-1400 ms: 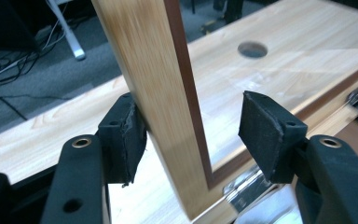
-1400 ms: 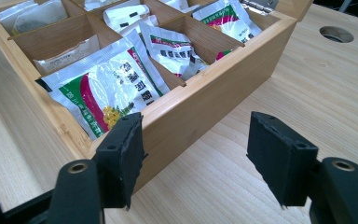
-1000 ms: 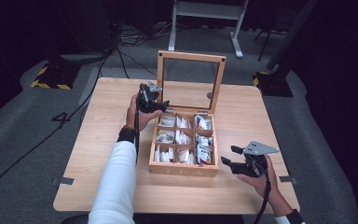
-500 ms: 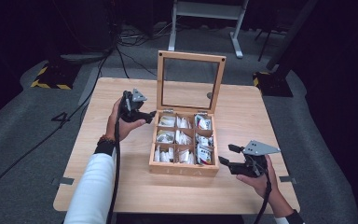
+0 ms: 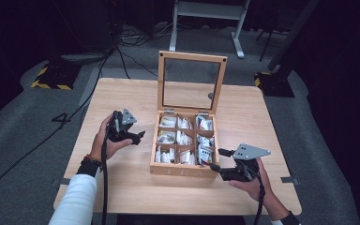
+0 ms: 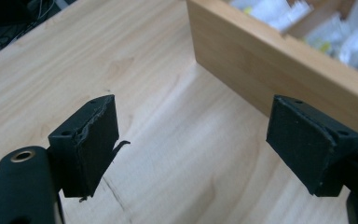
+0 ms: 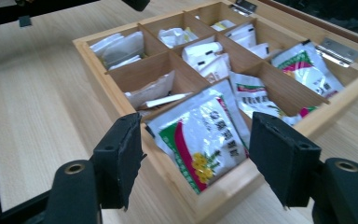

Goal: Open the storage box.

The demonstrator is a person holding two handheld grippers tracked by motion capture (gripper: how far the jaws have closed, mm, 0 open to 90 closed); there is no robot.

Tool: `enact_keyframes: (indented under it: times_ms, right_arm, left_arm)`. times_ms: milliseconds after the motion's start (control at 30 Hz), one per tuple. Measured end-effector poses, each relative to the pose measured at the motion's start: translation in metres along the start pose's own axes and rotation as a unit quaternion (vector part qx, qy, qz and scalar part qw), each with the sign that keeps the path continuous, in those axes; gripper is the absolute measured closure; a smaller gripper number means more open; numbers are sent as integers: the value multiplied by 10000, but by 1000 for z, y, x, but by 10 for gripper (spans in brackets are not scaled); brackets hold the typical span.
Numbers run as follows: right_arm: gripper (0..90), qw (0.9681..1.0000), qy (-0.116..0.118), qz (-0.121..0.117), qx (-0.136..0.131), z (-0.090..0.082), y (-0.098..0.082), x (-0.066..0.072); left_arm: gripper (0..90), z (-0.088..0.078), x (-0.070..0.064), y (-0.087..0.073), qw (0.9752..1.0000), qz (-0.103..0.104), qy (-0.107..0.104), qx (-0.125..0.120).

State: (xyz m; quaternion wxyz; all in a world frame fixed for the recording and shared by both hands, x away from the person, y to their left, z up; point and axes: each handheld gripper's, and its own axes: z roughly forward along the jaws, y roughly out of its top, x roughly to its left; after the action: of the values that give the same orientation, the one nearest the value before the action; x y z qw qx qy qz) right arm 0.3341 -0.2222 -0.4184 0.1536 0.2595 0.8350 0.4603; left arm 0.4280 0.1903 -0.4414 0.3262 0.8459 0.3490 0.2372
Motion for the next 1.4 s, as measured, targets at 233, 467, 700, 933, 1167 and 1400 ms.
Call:
enact_keyframes:
  times_ms: [233, 467, 700, 933, 1167, 1400]
  right_arm:
    - [345, 9997, 178, -141, 108, 15, 5, 12]
    - [350, 9993, 102, -221, 281, 31, 9, 17]
    - [355, 9990, -10, -195, 390, 40, 10, 14]
    - [362, 9985, -181, -232, 468, 41, 7, 11]
    - [390, 9969, -506, -295, 525, 40, 7, 8]
    - [465, 9917, -964, -378, 768, 44, 3, 9]
  left_arm:
    - [173, -7, -13, -30, 9999, -5, -111, 103]
    - [173, -16, -24, -51, 9980, -50, -567, 285]
    - [176, -21, -38, -64, 9994, 149, -217, 208]
    - [176, -19, -46, -76, 9983, 129, -373, 426]
    - [186, -19, -51, -82, 9977, 104, -525, 408]
    - [185, -16, -48, -88, 9957, -262, -845, 259]
